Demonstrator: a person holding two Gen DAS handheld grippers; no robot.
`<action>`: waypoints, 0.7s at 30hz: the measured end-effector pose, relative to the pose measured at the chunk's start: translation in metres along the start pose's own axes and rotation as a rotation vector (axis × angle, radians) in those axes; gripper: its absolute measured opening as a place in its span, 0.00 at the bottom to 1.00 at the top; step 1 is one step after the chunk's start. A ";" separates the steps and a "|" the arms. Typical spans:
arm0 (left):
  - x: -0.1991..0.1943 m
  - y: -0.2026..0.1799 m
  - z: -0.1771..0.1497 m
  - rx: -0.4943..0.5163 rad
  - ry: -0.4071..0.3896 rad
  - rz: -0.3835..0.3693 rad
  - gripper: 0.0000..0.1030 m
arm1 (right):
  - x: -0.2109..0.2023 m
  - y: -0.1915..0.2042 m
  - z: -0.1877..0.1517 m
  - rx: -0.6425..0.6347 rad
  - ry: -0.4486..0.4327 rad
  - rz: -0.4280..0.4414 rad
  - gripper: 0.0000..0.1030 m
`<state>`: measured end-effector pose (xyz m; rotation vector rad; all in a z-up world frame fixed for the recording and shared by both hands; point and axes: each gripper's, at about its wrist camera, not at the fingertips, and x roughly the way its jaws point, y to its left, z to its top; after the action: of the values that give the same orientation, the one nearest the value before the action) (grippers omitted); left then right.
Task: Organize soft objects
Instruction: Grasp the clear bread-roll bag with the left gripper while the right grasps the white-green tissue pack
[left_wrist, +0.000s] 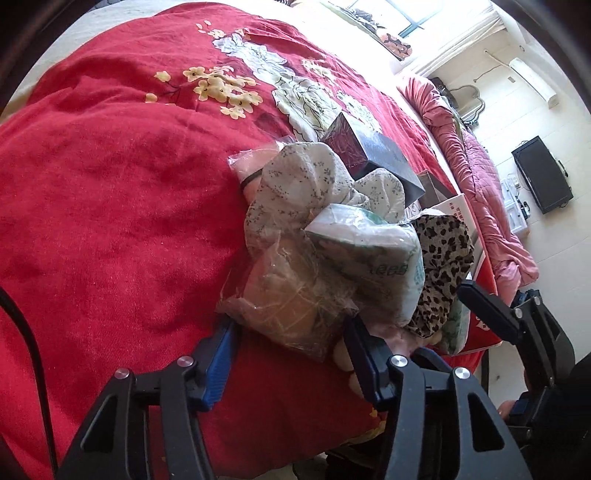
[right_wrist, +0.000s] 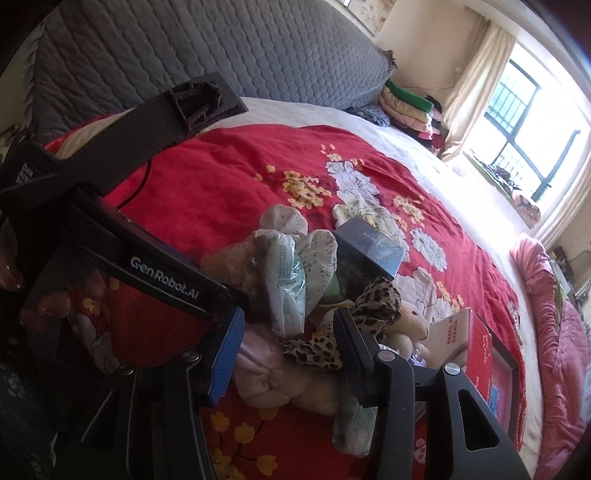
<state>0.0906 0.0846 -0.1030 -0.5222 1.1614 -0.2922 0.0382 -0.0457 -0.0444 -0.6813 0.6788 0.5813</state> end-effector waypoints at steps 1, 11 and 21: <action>-0.001 0.002 0.001 -0.005 -0.003 -0.009 0.53 | 0.004 0.001 0.001 -0.008 0.006 0.001 0.44; -0.007 0.008 0.002 0.019 -0.018 -0.003 0.52 | 0.048 0.007 0.012 -0.058 0.045 0.039 0.22; -0.029 0.011 -0.004 0.030 -0.063 -0.004 0.50 | 0.036 -0.007 0.009 0.081 -0.027 0.142 0.16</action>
<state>0.0750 0.1072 -0.0872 -0.5046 1.0937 -0.2944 0.0694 -0.0346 -0.0622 -0.5515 0.7252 0.6887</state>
